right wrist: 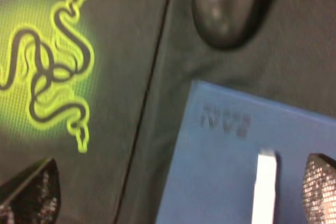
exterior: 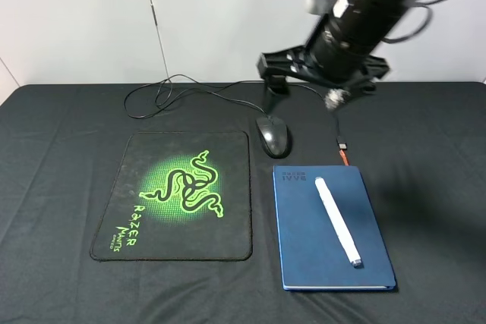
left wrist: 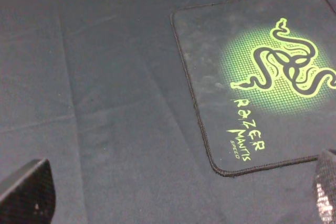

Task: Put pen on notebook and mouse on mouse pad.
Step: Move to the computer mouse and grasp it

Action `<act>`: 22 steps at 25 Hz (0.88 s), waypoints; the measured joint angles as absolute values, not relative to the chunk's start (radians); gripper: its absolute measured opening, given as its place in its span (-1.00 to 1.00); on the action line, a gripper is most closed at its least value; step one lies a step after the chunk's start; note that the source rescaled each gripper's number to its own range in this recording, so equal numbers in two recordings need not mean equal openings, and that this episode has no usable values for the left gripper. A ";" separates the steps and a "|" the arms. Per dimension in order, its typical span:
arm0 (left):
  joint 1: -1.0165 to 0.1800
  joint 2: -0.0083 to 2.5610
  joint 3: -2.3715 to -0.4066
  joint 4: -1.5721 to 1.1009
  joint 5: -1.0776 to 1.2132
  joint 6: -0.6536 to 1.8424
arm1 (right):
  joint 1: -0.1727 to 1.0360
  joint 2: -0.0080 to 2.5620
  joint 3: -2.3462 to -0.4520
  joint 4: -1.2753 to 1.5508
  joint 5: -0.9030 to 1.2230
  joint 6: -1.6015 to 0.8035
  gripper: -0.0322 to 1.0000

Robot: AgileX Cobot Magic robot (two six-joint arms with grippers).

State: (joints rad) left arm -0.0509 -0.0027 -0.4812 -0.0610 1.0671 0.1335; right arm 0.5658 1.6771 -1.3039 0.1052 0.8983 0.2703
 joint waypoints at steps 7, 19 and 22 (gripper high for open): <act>-0.051 -0.003 -0.481 -0.061 1.067 0.134 | 0.566 1.891 -1.533 0.045 0.980 0.261 1.00; -0.051 -0.003 -0.481 -0.061 1.067 0.134 | 0.566 2.197 -1.882 -0.053 1.117 0.247 1.00; -0.051 -0.003 -0.481 -0.061 1.067 0.134 | 0.566 2.247 -1.945 -0.063 1.139 0.243 1.00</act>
State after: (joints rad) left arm -0.0509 -0.0027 -0.4812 -0.0610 1.0671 0.1335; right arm 0.5658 2.2472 -1.9446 -0.0633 1.1390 0.2433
